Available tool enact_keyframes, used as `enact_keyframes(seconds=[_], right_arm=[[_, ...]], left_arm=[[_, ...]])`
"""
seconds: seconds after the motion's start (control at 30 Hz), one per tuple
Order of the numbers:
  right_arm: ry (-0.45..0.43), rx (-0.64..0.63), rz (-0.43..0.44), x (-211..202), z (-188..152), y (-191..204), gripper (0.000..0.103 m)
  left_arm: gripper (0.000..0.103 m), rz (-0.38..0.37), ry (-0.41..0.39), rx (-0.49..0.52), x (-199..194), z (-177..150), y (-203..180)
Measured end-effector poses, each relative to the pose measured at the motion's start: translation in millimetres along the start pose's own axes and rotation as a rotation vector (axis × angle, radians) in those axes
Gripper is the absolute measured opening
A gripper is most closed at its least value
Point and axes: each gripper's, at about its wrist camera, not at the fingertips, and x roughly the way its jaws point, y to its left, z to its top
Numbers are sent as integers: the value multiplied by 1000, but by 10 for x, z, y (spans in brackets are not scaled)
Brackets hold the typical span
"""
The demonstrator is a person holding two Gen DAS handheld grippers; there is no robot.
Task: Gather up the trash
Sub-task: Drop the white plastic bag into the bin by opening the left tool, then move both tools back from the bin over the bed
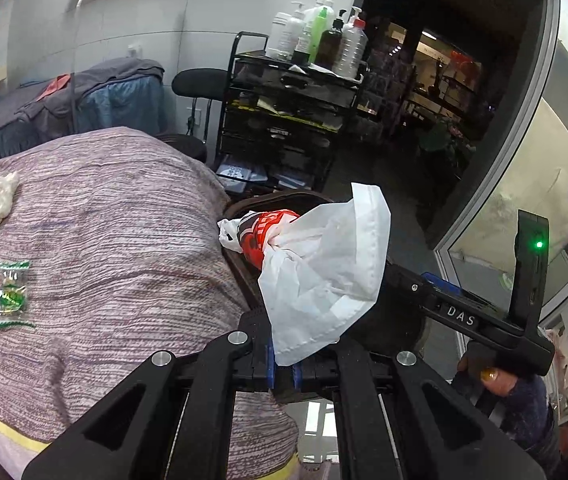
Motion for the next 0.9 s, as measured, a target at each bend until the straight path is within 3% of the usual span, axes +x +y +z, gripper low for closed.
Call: enact_keyframes(seconds=[0.7,0.73,0.8,0.83,0.87,0.9], right_arm=[[-10,46,-52,-79,-51,-225,82],[-11,50,-54,-80,-53,-237,82],[-11,60,-61,-77,-59,-263,83],[-10,65,-63,-70,-57,-277,83],[-8,68,-64,-63,-54,-279,84],[-8,70,-65,-61,-58,-282,84]], left_arm=[[8,-41,98,71,512,134,-322],[13,-38,102,73,530,131,-330],[43,-35,110,74,556,117,-332],[63,-33,100,71,552,108,-323],[71,-31,88,72,542,103,-321],[73,-29,79,77,537,100,-324]])
